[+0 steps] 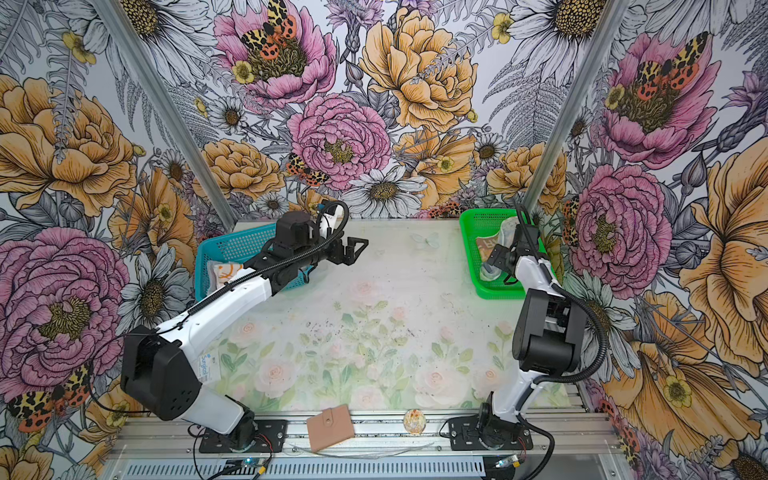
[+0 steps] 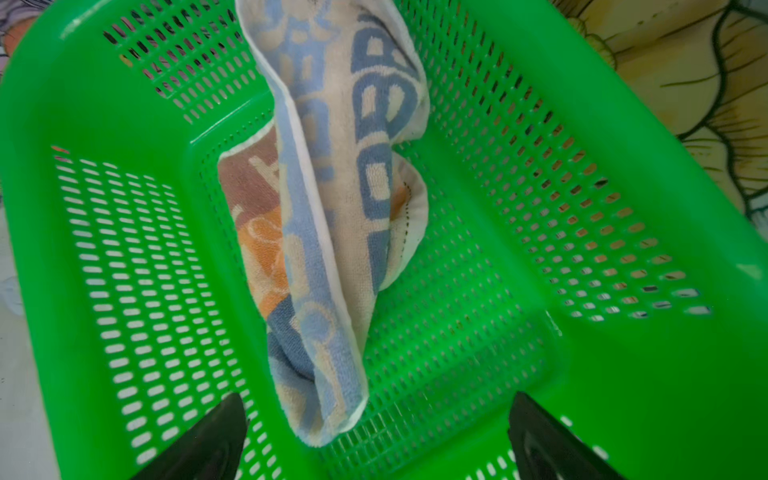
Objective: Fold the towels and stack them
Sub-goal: 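Reach the right gripper into the green basket while the left arm draws back, then grasp the blue-and-orange patterned towel with the right gripper and lift it out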
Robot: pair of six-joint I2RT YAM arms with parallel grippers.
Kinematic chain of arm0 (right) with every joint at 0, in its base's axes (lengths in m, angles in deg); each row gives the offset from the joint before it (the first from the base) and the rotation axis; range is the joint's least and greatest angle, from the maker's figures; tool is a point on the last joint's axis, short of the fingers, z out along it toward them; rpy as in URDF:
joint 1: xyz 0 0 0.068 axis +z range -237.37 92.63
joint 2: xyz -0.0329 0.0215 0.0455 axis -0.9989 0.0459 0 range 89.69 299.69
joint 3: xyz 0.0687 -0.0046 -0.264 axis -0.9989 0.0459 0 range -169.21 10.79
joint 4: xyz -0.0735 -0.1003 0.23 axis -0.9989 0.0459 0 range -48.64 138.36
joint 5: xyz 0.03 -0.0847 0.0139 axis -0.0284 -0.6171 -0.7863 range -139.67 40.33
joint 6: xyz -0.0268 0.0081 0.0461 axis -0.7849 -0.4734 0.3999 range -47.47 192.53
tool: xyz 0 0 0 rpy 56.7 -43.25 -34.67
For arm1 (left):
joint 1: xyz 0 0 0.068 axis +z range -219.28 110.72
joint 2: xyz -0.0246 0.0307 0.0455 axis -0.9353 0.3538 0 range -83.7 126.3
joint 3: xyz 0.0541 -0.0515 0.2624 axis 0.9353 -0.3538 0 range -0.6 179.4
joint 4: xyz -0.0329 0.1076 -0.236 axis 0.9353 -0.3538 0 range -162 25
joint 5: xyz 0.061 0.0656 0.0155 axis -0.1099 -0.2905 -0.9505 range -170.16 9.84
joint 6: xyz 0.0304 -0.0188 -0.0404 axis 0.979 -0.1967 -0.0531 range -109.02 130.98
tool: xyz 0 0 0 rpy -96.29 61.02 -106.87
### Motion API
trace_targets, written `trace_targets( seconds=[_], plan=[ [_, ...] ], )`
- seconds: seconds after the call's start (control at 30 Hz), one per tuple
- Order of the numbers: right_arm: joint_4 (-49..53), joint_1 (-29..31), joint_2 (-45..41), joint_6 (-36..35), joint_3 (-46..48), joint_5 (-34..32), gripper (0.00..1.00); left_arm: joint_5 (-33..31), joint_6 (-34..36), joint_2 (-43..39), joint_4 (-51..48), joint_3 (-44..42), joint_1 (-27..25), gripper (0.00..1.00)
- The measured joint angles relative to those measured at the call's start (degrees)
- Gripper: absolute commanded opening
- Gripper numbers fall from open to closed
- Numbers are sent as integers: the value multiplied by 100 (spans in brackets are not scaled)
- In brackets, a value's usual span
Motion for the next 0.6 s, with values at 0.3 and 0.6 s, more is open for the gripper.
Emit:
trace_targets(
  seconds=[0.3,0.6],
  plan=[
    [444,0,614,-221,-323,-35,93,273,-234,2,133,0,131,99],
    [566,0,883,-348,-479,13,40,424,-382,4,291,0,367,99]
  ],
)
